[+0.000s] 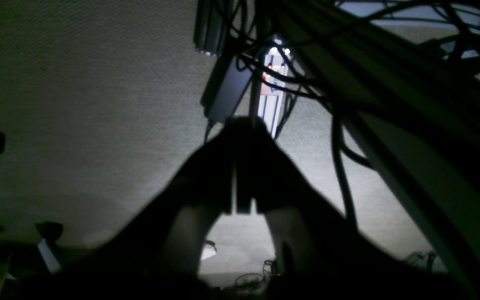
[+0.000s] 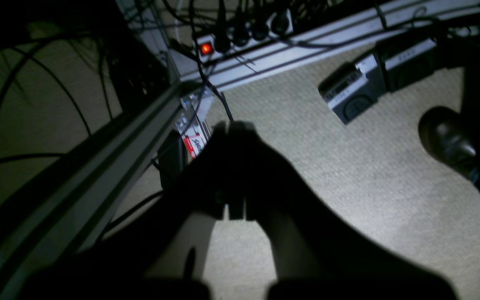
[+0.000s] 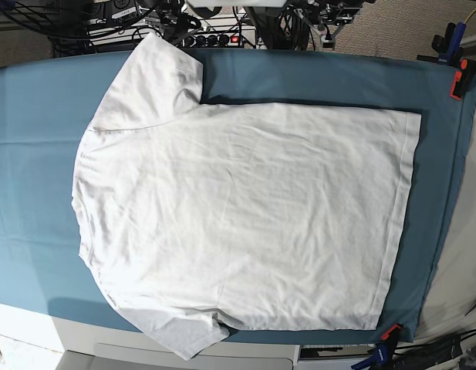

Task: Fold the T-shirt properly

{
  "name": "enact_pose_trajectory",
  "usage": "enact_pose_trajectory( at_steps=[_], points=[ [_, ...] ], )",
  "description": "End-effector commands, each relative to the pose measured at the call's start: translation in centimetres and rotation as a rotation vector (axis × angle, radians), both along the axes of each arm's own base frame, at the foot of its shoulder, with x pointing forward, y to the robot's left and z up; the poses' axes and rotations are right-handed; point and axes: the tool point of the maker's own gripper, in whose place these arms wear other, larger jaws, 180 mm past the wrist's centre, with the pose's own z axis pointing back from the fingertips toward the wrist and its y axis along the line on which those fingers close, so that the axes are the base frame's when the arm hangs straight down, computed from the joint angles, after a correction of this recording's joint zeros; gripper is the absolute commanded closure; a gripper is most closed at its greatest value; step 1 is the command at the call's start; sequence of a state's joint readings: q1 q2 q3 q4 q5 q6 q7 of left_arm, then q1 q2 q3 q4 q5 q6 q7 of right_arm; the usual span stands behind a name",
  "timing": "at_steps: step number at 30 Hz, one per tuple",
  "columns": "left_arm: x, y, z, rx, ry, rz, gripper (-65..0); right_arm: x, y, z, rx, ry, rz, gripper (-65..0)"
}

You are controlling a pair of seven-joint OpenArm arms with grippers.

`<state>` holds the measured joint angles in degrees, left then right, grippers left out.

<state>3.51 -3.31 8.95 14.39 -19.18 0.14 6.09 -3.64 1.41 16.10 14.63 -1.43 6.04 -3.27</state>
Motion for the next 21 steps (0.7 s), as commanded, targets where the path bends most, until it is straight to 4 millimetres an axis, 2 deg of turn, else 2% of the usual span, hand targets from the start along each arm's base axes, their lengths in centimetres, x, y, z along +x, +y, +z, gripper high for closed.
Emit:
enact_pose_trajectory(
  at_steps=[1,5,21],
  points=[
    [0.03,0.01,0.02,-0.003,-0.003,0.001,0.0,0.34,-0.40,0.10,-0.005,-0.013,0.000,0.0],
    [-0.50,-0.02,0.00,-0.003,0.005,0.001,0.0,0.17,-0.42,0.09,-0.005,-0.010,0.000,0.0],
    [-0.30,0.30,0.00,0.002,0.001,0.001,0.0,0.26,-0.42,0.10,-0.006,-0.015,0.000,0.0]
  ],
)
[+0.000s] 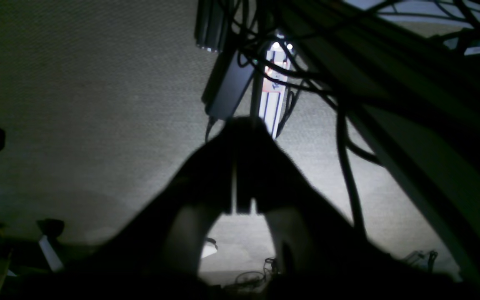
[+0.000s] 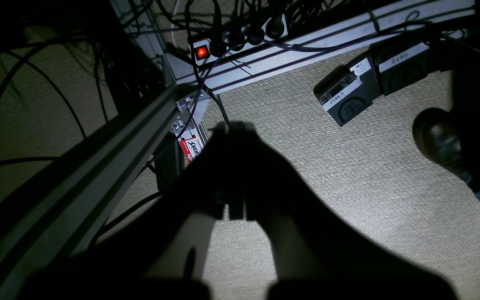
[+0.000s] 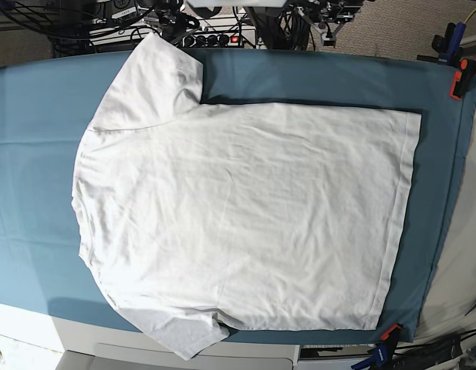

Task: Fold the T-shirt properly

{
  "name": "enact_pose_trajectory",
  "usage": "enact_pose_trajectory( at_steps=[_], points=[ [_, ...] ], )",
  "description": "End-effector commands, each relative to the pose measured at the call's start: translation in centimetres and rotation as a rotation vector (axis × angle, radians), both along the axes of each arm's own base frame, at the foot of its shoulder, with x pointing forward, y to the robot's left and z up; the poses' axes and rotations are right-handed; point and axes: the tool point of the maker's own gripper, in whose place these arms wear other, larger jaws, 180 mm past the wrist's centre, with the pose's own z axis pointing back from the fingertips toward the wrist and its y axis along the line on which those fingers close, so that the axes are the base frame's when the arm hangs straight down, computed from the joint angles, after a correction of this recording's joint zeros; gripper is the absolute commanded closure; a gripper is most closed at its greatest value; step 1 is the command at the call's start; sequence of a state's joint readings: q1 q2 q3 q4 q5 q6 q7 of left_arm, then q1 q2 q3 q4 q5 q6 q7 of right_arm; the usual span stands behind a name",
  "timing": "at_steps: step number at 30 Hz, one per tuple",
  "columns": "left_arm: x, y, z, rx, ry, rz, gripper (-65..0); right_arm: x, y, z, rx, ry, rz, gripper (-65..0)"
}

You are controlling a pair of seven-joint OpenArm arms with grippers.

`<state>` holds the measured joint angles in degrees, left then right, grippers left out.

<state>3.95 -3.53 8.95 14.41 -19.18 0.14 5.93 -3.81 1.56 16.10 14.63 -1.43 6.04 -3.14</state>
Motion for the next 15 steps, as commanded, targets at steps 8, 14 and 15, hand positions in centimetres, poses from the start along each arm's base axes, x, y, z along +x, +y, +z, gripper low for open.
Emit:
enact_pose_trajectory(
  at_steps=[8,14,15],
  points=[
    [0.14,0.08,0.02,-0.002,-0.004,0.001,0.0,0.62,-0.31,0.14,-0.006,-0.028,0.000,0.0],
    [0.62,0.04,0.07,-0.003,-0.022,0.001,0.0,1.26,-0.56,0.30,-0.015,-0.052,0.001,0.0],
    [0.64,0.12,0.09,-0.002,-0.024,0.001,0.0,1.34,-0.65,0.35,-0.017,-0.054,0.002,0.0]
  ],
)
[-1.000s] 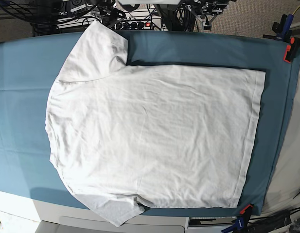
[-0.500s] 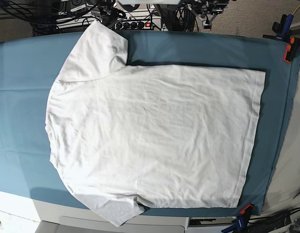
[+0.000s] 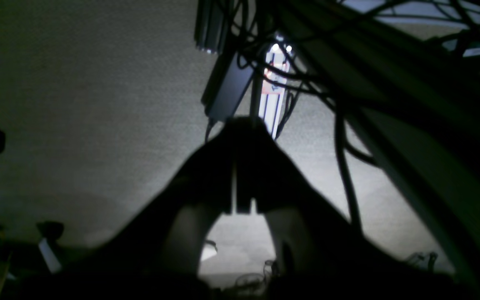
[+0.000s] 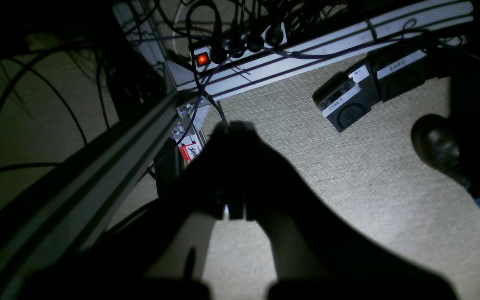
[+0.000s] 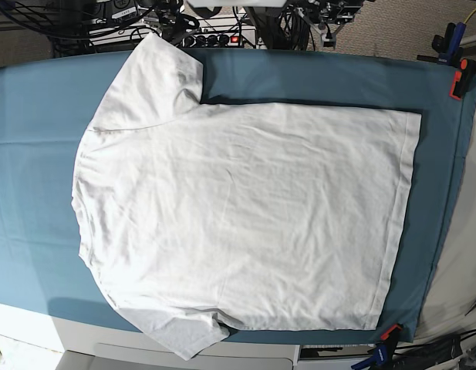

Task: Fold the T-shirt properly

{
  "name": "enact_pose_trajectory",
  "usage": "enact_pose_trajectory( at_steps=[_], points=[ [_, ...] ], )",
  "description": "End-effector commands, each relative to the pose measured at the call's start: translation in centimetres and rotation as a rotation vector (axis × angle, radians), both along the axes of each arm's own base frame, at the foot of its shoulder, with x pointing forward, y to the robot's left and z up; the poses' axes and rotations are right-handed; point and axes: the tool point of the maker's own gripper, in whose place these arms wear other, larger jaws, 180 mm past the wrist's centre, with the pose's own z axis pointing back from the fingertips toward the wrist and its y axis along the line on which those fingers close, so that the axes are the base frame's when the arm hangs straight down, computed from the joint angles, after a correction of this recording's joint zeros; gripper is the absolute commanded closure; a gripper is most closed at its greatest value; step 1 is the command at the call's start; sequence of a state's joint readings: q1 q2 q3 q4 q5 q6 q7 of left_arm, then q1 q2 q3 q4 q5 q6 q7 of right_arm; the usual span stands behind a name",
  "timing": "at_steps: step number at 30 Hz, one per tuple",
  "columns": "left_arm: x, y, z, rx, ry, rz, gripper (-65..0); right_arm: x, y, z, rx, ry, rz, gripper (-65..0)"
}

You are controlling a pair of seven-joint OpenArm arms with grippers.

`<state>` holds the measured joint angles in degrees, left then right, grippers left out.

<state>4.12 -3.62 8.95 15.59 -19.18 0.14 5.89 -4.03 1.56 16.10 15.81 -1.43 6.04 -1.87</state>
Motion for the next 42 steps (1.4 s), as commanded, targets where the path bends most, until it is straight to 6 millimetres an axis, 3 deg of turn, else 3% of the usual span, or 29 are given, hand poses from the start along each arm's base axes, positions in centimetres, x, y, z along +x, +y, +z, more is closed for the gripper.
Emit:
enact_pose_trajectory(
  at_steps=[1,7,16,21,26,30,34,42],
  points=[
    [0.1,0.4,0.0,0.004,-0.011,0.001,0.0,0.6,-0.7,0.2,-0.010,-0.018,0.002,0.0],
    [-0.4,1.9,0.3,0.020,-0.036,-0.004,0.0,-0.5,-3.0,0.7,-0.052,-0.006,0.013,0.0],
    [-4.8,5.5,2.2,0.052,-0.061,-0.013,0.0,-6.5,-8.2,2.8,-0.160,0.005,0.058,0.0],
    [-7.3,7.8,5.5,0.065,-0.078,-0.010,0.0,-9.2,-9.9,5.6,-0.180,-0.041,0.066,0.0],
    [-7.8,10.0,11.0,0.085,-0.188,-0.030,0.0,-10.4,-10.7,10.2,-0.190,-0.139,0.045,0.0],
    [-6.8,10.8,16.4,0.087,-0.290,-0.061,0.0,-10.0,-10.6,14.5,-0.200,-0.226,0.069,0.0],
    [-5.1,9.9,21.2,0.031,-0.356,-0.089,0.0,-8.7,-9.6,18.7,-0.174,-0.314,0.068,0.0],
    [0.2,7.4,29.1,-0.080,-0.490,-0.184,0.0,-2.6,-6.9,26.8,-0.086,-0.531,0.098,0.0]
  ],
)
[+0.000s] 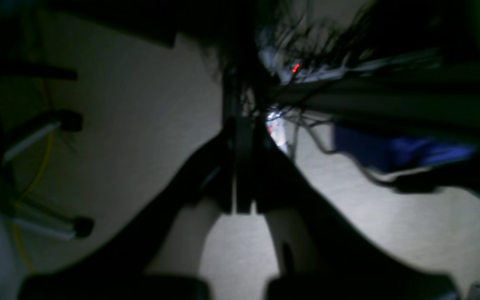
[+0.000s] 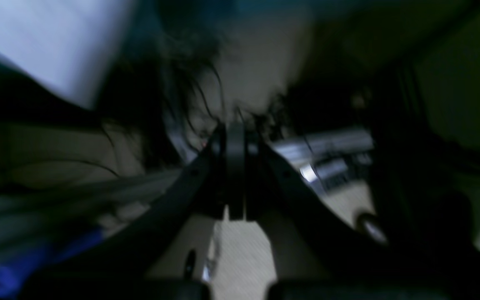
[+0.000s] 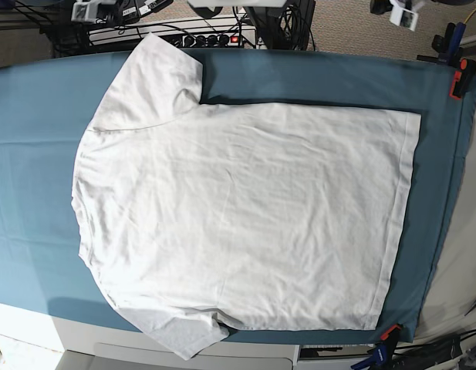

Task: Fold the T-shirt properly
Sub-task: 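Move both grippers down to the shirt's shoulder corners by the collar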

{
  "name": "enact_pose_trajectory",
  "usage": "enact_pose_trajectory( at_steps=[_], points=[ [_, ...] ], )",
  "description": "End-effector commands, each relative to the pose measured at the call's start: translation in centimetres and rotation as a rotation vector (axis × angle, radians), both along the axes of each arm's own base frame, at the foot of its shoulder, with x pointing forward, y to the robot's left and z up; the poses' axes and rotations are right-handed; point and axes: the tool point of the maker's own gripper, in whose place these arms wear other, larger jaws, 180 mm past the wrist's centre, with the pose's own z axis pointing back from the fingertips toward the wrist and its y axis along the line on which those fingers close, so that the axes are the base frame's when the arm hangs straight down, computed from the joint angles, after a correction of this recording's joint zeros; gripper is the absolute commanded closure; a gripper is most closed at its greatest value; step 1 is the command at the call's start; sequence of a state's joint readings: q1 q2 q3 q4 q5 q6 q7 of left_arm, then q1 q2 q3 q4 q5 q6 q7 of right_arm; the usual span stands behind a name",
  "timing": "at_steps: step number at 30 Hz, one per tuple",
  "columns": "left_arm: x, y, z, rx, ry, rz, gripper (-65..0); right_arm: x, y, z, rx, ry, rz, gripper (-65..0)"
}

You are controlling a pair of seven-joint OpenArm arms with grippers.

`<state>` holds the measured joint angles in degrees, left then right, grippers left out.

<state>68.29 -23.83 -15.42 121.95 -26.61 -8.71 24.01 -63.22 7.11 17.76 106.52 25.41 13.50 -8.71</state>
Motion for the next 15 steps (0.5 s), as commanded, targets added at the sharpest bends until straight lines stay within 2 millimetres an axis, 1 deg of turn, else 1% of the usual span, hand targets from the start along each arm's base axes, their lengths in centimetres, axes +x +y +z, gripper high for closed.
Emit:
enact_pose_trajectory(
  at_steps=[1,4,6,8,12,15],
  points=[
    [0.8,-0.1,1.3,-0.014,-0.035,-0.008,0.0,0.8,-0.5,1.7,0.000,-0.049,-0.013,0.0],
    [2.6,-0.5,3.5,-0.056,-0.098,-0.038,0.0,3.2,-0.9,4.7,0.088,-0.162,-0.077,0.0],
    [3.5,-1.5,4.7,-0.129,-0.135,-0.081,0.0,4.4,-1.3,6.4,0.183,-0.236,-0.132,0.0],
    [4.3,-2.3,5.6,-0.191,-0.165,-0.128,0.0,5.3,-2.2,7.7,0.291,-0.304,-0.221,0.0],
    [5.2,-2.8,6.0,-0.204,-0.200,-0.175,0.0,6.1,-4.2,9.6,0.409,-0.427,-0.376,0.0],
    [5.7,-2.8,6.2,-0.203,-0.217,-0.178,0.0,6.5,-4.8,10.4,0.457,-0.492,-0.438,0.0]
  ],
)
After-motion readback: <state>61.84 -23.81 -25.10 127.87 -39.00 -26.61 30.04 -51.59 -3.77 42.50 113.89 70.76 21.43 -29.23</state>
